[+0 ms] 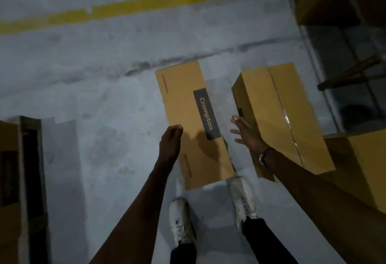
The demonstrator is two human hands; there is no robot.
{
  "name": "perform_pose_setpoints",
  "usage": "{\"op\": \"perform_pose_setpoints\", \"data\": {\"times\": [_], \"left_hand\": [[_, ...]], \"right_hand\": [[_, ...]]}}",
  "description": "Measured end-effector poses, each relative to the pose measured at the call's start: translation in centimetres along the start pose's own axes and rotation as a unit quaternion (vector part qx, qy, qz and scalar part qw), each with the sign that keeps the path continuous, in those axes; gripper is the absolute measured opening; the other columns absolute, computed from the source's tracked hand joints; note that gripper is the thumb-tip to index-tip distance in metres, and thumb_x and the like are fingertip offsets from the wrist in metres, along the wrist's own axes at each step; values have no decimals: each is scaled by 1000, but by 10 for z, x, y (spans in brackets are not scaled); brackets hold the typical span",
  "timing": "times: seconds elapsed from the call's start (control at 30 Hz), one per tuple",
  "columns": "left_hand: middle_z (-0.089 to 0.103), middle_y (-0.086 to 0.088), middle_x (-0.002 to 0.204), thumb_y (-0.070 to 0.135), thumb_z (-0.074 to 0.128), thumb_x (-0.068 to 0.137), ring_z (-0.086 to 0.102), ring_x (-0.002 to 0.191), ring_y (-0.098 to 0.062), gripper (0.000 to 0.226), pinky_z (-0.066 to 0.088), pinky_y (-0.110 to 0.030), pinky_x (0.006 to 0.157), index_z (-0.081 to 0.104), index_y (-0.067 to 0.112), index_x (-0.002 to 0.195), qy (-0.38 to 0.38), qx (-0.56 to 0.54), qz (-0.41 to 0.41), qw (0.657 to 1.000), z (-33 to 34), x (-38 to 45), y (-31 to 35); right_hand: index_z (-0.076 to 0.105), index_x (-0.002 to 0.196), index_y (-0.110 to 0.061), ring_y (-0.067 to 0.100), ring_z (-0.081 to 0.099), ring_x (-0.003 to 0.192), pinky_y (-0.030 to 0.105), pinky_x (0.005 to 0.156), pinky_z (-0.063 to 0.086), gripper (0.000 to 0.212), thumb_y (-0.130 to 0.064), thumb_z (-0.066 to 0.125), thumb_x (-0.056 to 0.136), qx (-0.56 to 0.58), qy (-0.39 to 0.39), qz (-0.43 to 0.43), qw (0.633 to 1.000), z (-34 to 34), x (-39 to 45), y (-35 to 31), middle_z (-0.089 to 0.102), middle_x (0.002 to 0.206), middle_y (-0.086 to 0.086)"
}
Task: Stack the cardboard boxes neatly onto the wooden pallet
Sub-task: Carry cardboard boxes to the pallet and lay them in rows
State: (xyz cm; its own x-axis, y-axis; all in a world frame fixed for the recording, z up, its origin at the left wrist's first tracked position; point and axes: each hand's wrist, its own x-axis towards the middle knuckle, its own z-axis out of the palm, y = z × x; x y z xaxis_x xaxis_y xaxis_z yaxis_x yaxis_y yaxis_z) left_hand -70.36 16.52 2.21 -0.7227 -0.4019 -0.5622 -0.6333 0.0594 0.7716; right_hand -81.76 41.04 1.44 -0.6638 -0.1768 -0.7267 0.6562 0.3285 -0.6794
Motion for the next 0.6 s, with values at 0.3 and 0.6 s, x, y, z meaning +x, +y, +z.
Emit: {"op": "perform_pose_setpoints", "data": {"times": [0.3, 0.6], "left_hand": [[58, -10, 149, 34, 52, 109, 56, 134, -26, 49, 40, -22, 92, 45, 14, 154, 27, 112, 51, 992, 49, 84, -59], [32, -13, 168, 64, 48, 99, 40, 149, -36, 90, 42, -50, 116, 16, 14, 166, 27, 133, 28, 990, 33, 87, -77]], "right_hand": [[41, 159, -22, 29, 46, 145, 55, 117, 41, 50, -41, 42, 113, -54, -68, -21, 996, 25, 119, 57, 42, 163, 2], [56, 146, -17, 15, 65, 114, 18, 69, 58, 38, -33, 44, 113, -30, -81, -40, 995, 60, 117, 60, 64, 126, -11]]}}
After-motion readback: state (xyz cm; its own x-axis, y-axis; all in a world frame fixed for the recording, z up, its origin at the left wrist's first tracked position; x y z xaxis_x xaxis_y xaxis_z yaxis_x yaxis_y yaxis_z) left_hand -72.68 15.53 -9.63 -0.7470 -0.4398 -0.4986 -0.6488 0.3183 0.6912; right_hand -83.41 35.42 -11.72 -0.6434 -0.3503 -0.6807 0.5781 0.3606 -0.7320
